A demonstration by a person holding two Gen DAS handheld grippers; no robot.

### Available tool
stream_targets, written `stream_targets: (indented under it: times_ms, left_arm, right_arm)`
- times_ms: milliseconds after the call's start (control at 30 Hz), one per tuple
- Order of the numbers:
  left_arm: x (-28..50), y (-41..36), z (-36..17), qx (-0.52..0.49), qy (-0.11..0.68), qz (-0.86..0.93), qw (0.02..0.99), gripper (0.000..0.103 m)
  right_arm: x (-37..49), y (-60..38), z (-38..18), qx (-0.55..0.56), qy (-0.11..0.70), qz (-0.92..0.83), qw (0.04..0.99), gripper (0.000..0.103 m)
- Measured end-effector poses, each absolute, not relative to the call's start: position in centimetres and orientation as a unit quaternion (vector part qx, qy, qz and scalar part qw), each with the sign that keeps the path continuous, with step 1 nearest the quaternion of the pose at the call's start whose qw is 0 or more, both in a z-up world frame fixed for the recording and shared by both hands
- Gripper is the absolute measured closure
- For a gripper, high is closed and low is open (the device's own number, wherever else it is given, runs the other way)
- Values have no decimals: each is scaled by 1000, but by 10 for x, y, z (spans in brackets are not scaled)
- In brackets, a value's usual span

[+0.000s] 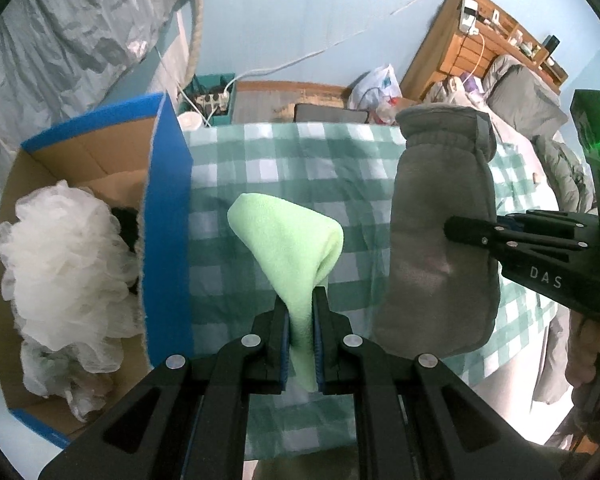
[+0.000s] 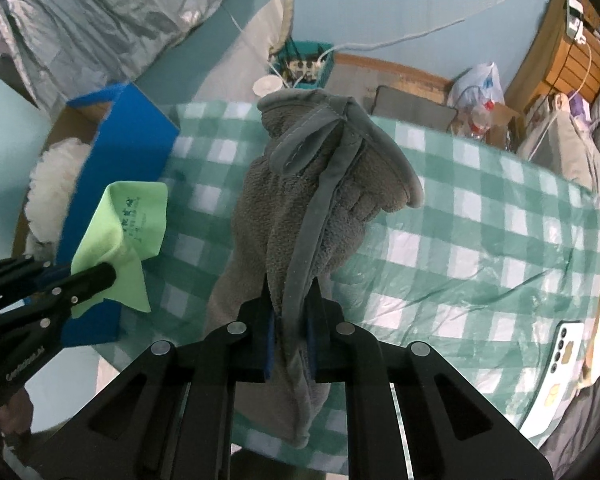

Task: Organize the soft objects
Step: 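Lift the cloth and mitten and carry them over the box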

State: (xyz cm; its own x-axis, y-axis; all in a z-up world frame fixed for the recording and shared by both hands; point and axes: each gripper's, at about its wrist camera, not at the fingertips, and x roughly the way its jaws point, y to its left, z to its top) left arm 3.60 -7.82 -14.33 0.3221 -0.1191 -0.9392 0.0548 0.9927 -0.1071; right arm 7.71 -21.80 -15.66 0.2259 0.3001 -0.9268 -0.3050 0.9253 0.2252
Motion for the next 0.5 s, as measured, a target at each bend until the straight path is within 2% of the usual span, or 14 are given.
stream_targets:
  times_ms: [500]
  left_arm:
    - [21, -54, -82, -49, 528, -25, 848, 93]
  right_arm:
    - [74, -205, -109, -14, 555, 229, 800, 92]
